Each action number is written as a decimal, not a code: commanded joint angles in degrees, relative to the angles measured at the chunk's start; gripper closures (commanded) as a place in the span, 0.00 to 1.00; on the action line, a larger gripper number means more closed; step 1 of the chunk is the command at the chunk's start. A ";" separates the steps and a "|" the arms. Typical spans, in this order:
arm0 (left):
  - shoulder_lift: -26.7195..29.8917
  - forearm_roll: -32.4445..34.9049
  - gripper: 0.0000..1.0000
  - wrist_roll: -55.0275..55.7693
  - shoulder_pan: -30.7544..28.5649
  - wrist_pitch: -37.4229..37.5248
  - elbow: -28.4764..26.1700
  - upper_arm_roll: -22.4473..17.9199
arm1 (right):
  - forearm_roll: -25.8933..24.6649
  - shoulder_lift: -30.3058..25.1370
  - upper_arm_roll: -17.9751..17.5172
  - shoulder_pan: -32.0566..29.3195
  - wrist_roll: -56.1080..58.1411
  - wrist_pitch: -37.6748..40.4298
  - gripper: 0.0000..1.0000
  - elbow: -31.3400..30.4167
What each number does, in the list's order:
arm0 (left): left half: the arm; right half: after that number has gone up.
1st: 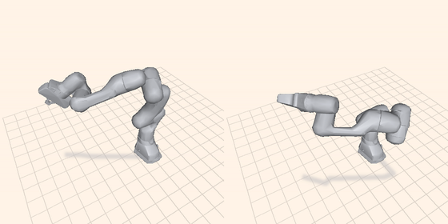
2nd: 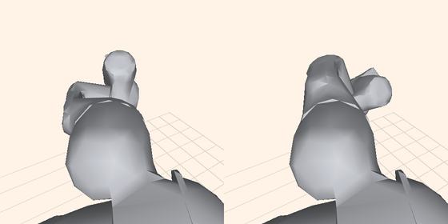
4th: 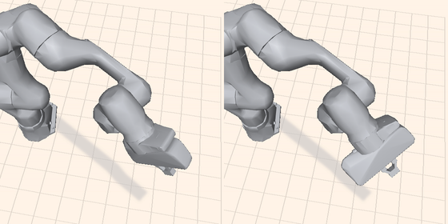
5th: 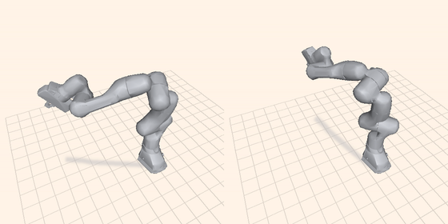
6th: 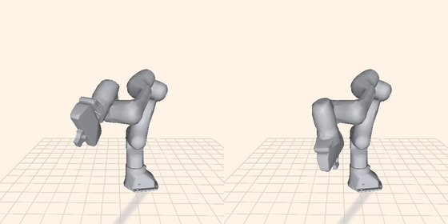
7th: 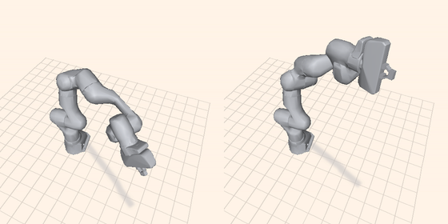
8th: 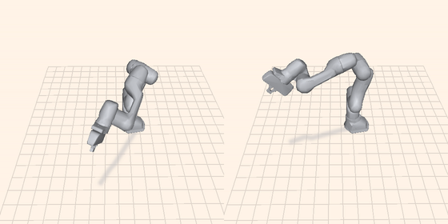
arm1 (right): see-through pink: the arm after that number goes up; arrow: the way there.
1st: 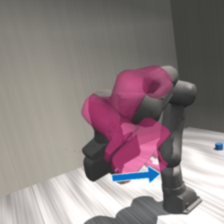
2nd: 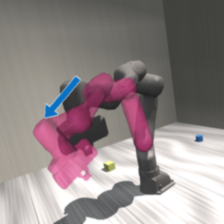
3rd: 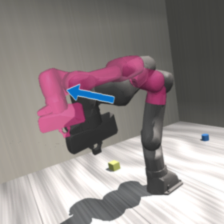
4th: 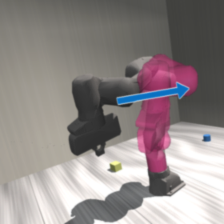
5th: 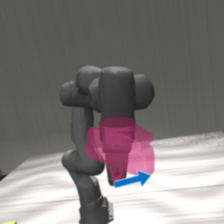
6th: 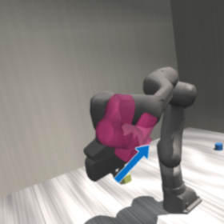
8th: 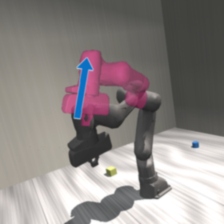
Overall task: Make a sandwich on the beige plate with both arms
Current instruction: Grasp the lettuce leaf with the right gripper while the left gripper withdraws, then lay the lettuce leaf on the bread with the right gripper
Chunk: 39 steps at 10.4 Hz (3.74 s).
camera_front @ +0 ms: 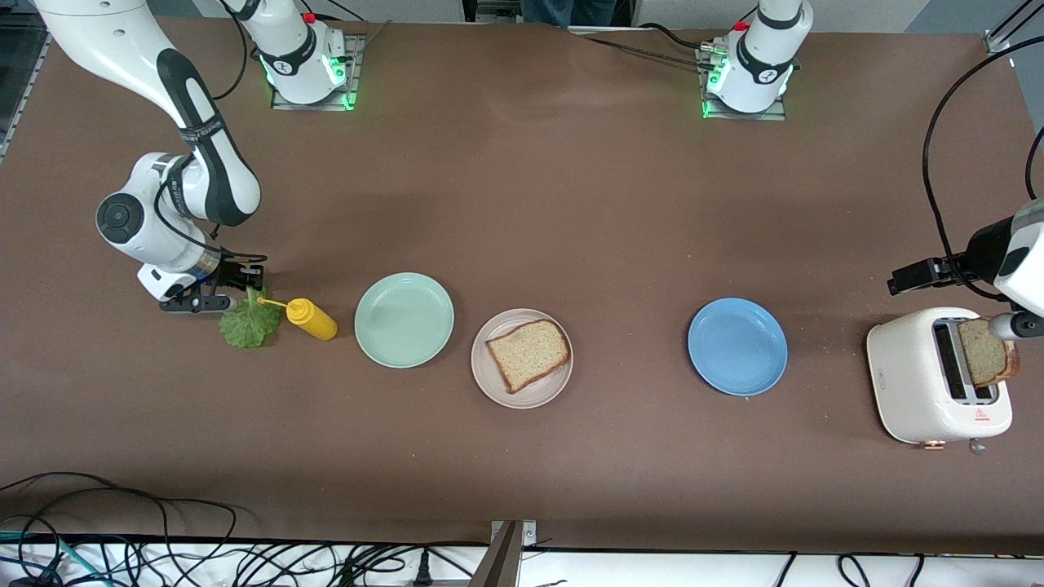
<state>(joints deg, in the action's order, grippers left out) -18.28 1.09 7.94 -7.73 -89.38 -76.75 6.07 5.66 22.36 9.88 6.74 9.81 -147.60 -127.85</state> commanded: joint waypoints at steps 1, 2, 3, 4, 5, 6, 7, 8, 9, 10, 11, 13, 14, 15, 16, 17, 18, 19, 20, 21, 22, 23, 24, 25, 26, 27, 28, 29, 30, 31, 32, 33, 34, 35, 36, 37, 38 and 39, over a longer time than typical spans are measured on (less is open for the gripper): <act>0.09 -0.91 0.00 -1.17 -0.09 -0.53 -0.07 -0.01 | 1.28 -0.81 -0.30 0.21 1.26 3.00 1.00 2.60; -0.44 -0.91 0.00 -1.17 0.00 -0.53 0.11 -0.10 | 1.28 -1.61 -0.30 0.21 1.26 8.42 1.00 5.92; -0.53 -0.91 0.00 -1.17 0.00 -0.53 0.11 -0.01 | 1.28 -1.96 -0.13 0.21 1.18 15.52 1.00 10.39; -0.53 -0.91 0.00 -1.17 -0.09 -0.53 0.28 -0.10 | 1.37 -2.31 0.13 0.03 1.18 23.25 1.00 15.48; -0.53 -0.91 0.00 -1.17 -0.18 -0.53 0.28 -0.10 | 1.37 -2.49 0.14 0.03 0.83 30.29 1.00 20.49; -0.53 -0.91 0.00 -1.17 -0.09 -0.53 0.28 -0.10 | 1.29 -2.58 0.14 0.03 0.30 36.53 1.00 25.15; -0.53 -0.91 0.00 -1.26 -0.18 -0.53 0.28 -0.10 | 1.28 -2.49 0.14 0.03 -0.75 42.60 1.00 29.81; -0.53 -0.91 0.00 -1.26 -0.26 -0.53 0.28 -0.10 | 1.37 -2.49 0.05 0.12 -2.67 48.23 1.00 34.12; -0.53 -0.91 0.00 -1.26 -0.44 -0.53 0.28 -0.10 | 1.46 -2.49 -0.21 0.29 -6.78 52.81 1.00 37.73; -0.53 -0.91 0.00 -1.26 -0.53 -0.53 0.28 -0.10 | 1.55 -2.49 -0.39 1.17 -10.48 55.55 1.00 40.64; -0.53 -0.91 0.00 -1.17 -0.53 -0.53 0.37 -0.10 | 1.64 -2.49 -0.39 3.52 -15.21 56.19 1.00 42.41; -0.53 -0.91 0.00 -1.17 -0.53 -0.53 0.37 -0.10 | 5.21 -2.14 -0.39 9.32 -27.94 55.06 1.00 42.51; -0.53 -0.91 0.00 -1.17 -0.53 -0.53 0.37 -0.10 | 8.20 -1.62 -0.39 11.96 -33.48 52.10 1.00 42.43; -0.53 -0.91 0.00 -1.17 -0.53 -0.53 0.46 -0.10 | 9.01 -0.74 -0.39 14.07 -37.98 47.98 1.00 42.42; -0.53 -0.91 0.00 -1.17 -0.53 -0.53 0.46 -0.10 | 8.93 0.48 -0.39 17.31 -41.85 44.63 1.00 42.42; -0.53 -0.91 0.00 -1.26 -0.62 -0.53 0.46 -0.10 | 8.93 2.15 -0.39 19.78 -44.94 41.46 1.00 42.42; -0.53 -0.91 0.00 -1.26 -0.53 -0.53 0.46 -0.10 | 9.11 3.73 -0.39 21.98 -48.62 37.60 1.00 42.42; -0.53 -0.91 0.00 -1.26 -0.53 -0.53 0.46 -0.10 | 9.11 5.66 -0.48 25.14 -52.75 32.78 1.00 42.51; -0.53 -0.91 0.00 -1.26 -0.53 -0.53 0.46 -0.10 | 9.54 8.64 -0.39 28.39 -58.18 26.55 1.00 42.95; -0.62 -0.91 0.00 -1.26 -0.53 -0.53 0.37 -0.10 | 9.89 12.58 -0.39 31.29 -63.02 19.27 1.00 44.78; -0.62 -0.91 0.00 -1.26 -0.53 -0.53 0.37 -0.10 | 9.90 16.80 -0.48 33.50 -66.90 14.24 1.00 47.06; -0.71 -1.00 0.00 -1.26 -0.53 -0.53 0.37 -0.10 | 9.90 21.02 -0.39 35.08 -69.29 10.53 1.00 49.87; -0.71 -0.91 0.00 -1.26 -0.53 -0.53 0.37 -0.10 | 9.90 24.63 -0.48 36.23 -70.88 6.49 1.00 52.33; -0.71 -0.91 0.00 -1.26 -0.53 -0.53 0.46 -0.10 | 9.99 27.28 -0.48 36.68 -71.76 2.62 1.00 53.66; -0.71 -0.91 0.00 -1.26 -0.53 -0.53 0.37 -0.18 | 9.99 28.96 -1.09 37.20 -72.03 -0.55 1.00 54.46; -0.80 -0.91 0.00 -1.26 -0.53 -0.53 0.37 -0.10 | 9.99 29.67 -3.18 36.95 -72.12 -1.80 1.00 54.81; -0.80 -0.91 0.00 -1.26 -0.53 -0.53 0.37 -0.10 | 9.99 29.85 -3.72 37.03 -72.47 -1.81 1.00 54.64; -0.80 -0.91 0.00 -1.26 -0.53 -0.53 0.37 -0.10 | 10.25 29.85 -3.73 37.03 -72.04 -1.64 0.53 54.55; -0.88 -0.91 0.00 -1.26 -0.53 -0.53 0.37 -0.18 | 9.90 29.24 -3.64 37.21 -72.12 -0.77 0.01 54.55; -0.97 -0.91 0.00 -1.26 -0.53 -0.53 0.37 -0.10 | 9.72 28.10 -3.47 37.38 -72.12 2.81 0.00 54.47; -1.06 -0.91 0.00 -1.26 -0.53 -0.53 0.46 -0.18 | 8.94 26.27 -3.12 37.39 -71.95 7.81 0.00 54.47; -1.06 -0.91 0.00 -1.26 -0.53 -0.53 0.37 -0.10 | 8.06 24.33 -2.77 37.12 -71.25 11.51 0.00 54.47; -1.06 -0.91 0.00 -1.26 -0.53 -0.53 0.46 -0.18 | 7.88 22.23 -1.37 37.12 -70.64 15.46 0.00 54.47; -1.06 -1.00 0.00 -1.26 -0.53 -0.53 0.46 -0.10 | 7.96 19.86 0.12 37.12 -66.89 20.72 0.00 54.47; -0.97 -1.00 0.00 -1.26 -0.53 -0.53 0.55 -0.18 | 7.96 17.66 2.23 37.12 -60.67 26.61 0.00 54.47; -0.80 -1.09 0.00 -1.26 -0.53 -0.53 0.63 -0.18 | 7.96 15.63 4.77 37.12 -54.61 31.89 0.00 54.38; -0.80 -1.00 0.00 -1.26 -0.53 -0.44 1.50 -0.18 | 7.96 13.96 7.41 37.12 -48.20 36.90 0.00 54.38; -0.80 -0.91 0.00 -1.26 -0.53 -0.53 1.51 -0.18 | 7.96 12.55 10.39 37.12 -41.95 41.47 0.00 54.29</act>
<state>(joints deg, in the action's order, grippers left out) -19.26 1.09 7.92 -7.94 -89.94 -76.17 5.94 13.93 37.47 17.13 43.55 -39.77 -111.34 -72.37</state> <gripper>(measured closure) 0.000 0.000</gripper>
